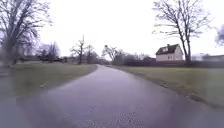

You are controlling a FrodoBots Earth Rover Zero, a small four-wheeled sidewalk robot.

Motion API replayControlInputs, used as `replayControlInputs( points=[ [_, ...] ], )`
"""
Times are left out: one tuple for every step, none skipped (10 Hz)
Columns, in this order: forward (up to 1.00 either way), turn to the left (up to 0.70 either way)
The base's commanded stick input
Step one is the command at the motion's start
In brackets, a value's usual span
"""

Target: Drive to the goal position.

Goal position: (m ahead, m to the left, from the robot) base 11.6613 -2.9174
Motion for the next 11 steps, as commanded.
replayControlInputs(
  points=[
    [1.00, 0.00],
    [1.00, 0.00],
    [1.00, 0.00],
    [1.00, 0.00],
    [1.00, 0.00],
    [1.00, 0.00],
    [1.00, 0.00],
    [1.00, 0.00],
    [1.00, 0.00],
    [1.00, 0.00],
    [1.00, 0.00]
  ],
)
